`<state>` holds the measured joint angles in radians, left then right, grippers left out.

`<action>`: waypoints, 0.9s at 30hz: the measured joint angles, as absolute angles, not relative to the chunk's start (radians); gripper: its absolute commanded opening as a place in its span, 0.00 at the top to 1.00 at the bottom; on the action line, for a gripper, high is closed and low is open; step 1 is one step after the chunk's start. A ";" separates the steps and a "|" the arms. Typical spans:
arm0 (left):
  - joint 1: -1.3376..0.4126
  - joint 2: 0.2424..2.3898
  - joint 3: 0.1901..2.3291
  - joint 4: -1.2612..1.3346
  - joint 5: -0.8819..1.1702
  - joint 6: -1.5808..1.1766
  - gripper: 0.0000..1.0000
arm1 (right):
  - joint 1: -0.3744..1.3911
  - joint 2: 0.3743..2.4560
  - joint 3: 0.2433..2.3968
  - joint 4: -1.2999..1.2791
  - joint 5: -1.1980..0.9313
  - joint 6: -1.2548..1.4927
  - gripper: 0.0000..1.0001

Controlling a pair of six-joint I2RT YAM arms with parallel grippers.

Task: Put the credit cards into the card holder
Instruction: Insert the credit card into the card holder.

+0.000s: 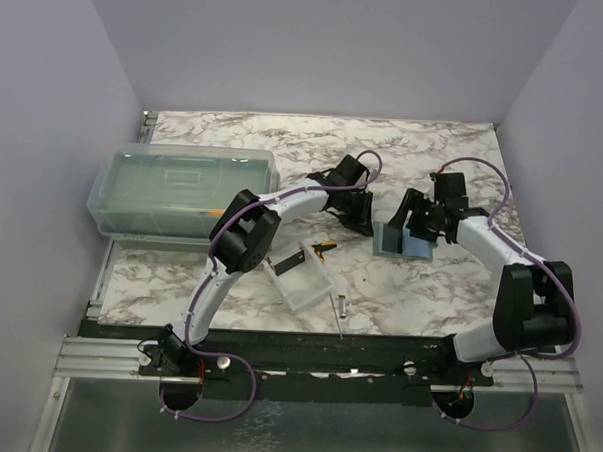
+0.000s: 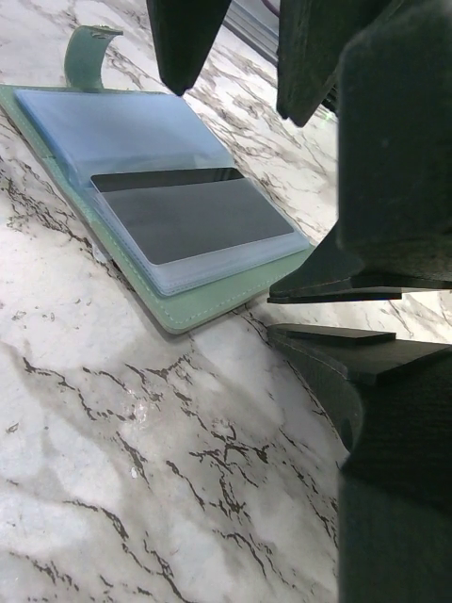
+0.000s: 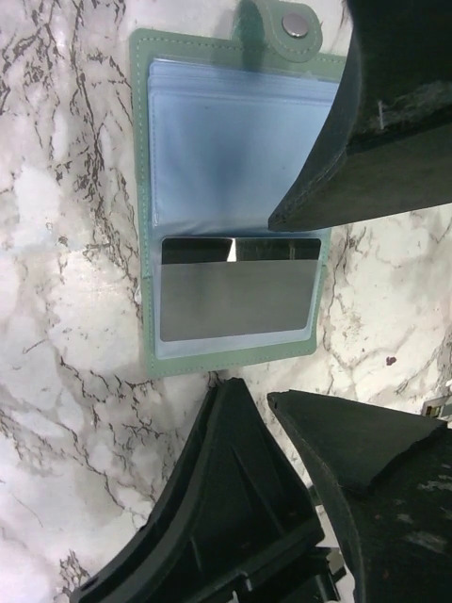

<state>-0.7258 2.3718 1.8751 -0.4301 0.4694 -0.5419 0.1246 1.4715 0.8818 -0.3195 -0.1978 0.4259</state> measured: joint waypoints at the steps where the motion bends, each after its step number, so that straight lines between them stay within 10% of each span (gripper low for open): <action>1: -0.726 2.372 1.875 -0.430 0.472 -0.542 0.78 | 0.122 1.478 0.881 -0.317 -0.202 0.425 0.30; 27: -0.717 2.420 1.957 -0.456 0.489 -0.561 0.77 | 0.154 1.612 0.839 -0.157 -0.293 0.439 0.36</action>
